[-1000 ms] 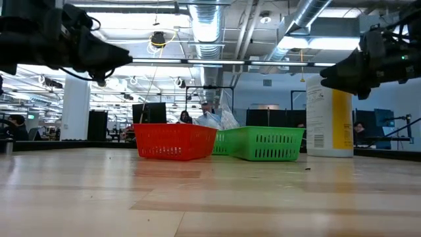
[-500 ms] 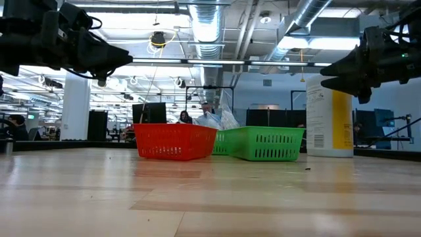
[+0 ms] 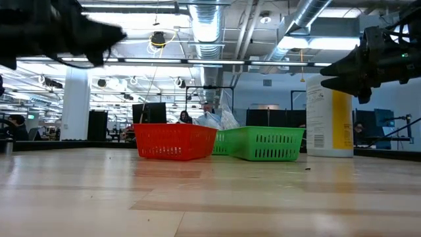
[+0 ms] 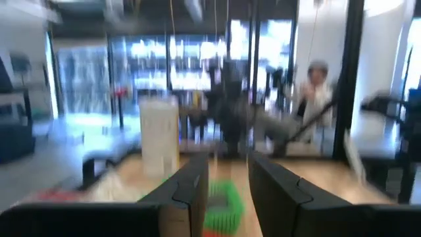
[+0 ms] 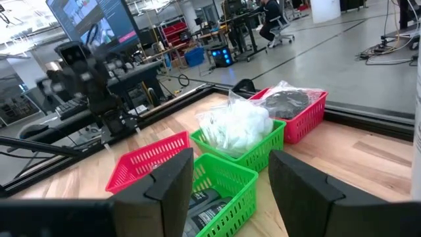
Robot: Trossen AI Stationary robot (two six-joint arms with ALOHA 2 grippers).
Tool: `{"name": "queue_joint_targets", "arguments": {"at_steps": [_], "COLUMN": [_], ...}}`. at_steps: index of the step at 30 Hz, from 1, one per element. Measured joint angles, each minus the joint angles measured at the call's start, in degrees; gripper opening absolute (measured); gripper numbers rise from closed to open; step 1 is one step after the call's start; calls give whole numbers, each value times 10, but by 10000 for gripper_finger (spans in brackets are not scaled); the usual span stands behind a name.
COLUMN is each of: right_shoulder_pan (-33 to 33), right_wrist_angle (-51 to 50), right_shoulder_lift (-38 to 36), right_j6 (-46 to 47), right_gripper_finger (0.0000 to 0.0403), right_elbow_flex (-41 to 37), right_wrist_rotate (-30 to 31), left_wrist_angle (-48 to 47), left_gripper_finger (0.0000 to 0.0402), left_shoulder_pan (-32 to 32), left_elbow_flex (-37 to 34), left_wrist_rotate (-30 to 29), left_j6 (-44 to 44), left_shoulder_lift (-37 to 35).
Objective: Pick & Place Travel size toiletries
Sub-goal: Return to Home Position
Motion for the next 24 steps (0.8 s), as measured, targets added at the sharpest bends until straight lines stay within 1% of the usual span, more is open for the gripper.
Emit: {"name": "queue_joint_targets", "arguments": {"at_steps": [2,5,9,14,24], "right_shoulder_pan": [0,0,0,0,0], "right_wrist_angle": [0,0,0,0,0], "right_shoulder_lift": [0,0,0,0,0], "right_j6": [0,0,0,0,0], "right_gripper_finger": [186,186,186,186,186], "right_elbow_flex": [0,0,0,0,0], "right_wrist_rotate": [0,0,0,0,0], "left_wrist_angle": [3,5,8,10,11], "left_gripper_finger": [99,99,99,99,99], "left_shoulder_pan": [0,0,0,0,0], "left_elbow_flex": [0,0,0,0,0], "left_wrist_rotate": [0,0,0,-1,-1], "left_j6": [0,0,0,0,0], "left_shoulder_lift": [-56,-119,-173,-192,-176]}}
